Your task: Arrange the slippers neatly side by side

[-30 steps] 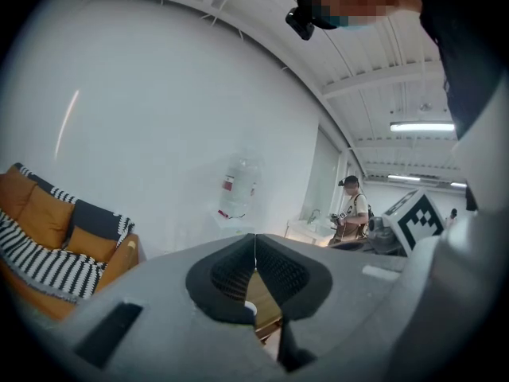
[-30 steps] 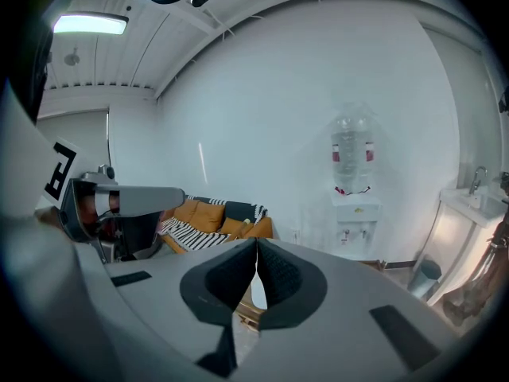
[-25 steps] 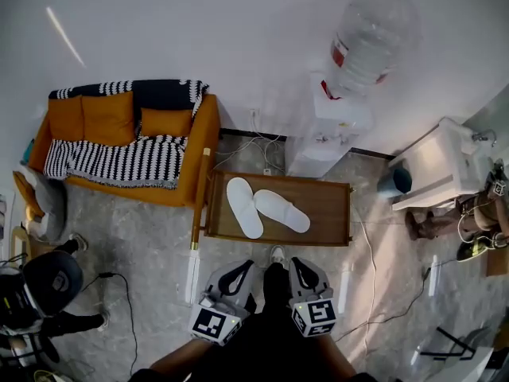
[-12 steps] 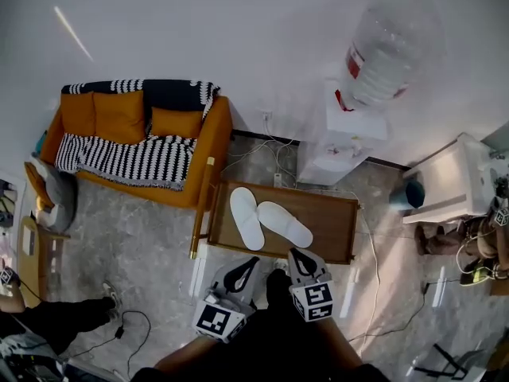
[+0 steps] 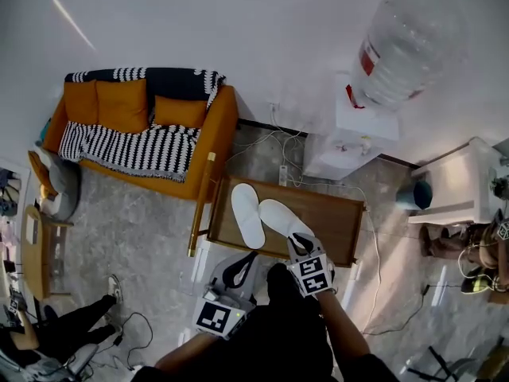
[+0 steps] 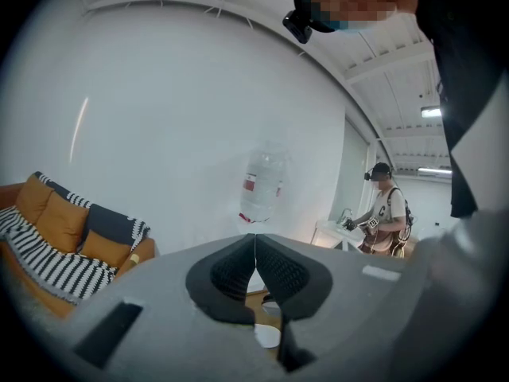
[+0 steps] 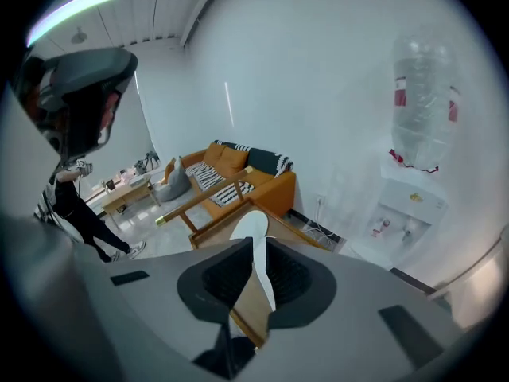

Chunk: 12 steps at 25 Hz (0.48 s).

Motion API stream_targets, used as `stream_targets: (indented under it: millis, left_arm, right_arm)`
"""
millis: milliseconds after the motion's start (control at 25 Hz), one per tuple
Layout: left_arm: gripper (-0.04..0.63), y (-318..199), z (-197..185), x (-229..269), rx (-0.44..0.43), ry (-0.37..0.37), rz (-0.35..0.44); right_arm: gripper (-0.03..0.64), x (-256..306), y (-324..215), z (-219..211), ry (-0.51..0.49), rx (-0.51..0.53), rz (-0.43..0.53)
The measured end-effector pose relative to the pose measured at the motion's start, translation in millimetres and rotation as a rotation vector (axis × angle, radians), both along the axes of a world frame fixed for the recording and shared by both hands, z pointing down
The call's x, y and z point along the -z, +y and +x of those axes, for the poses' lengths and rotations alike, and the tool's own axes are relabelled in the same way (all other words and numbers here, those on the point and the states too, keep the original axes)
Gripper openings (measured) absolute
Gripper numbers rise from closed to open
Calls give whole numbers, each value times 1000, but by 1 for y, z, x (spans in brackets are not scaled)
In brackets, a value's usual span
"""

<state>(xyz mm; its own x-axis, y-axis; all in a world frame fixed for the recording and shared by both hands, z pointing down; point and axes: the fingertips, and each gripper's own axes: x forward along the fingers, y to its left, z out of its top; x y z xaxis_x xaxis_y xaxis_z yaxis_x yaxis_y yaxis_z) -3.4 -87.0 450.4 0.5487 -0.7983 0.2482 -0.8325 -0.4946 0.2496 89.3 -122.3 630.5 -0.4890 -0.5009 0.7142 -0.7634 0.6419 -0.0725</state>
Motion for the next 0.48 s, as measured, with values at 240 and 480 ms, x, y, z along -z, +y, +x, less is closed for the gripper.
stream_targets:
  millis: [240,480]
  left_arm:
    - [17,-11,1,-8,25,-5,-14]
    - [17,-18,5,-12,39,-3,-30]
  right_arm:
    - [75,-59,-15,7,117,105,-84]
    - [104,-117,-22,11,254,225,-152]
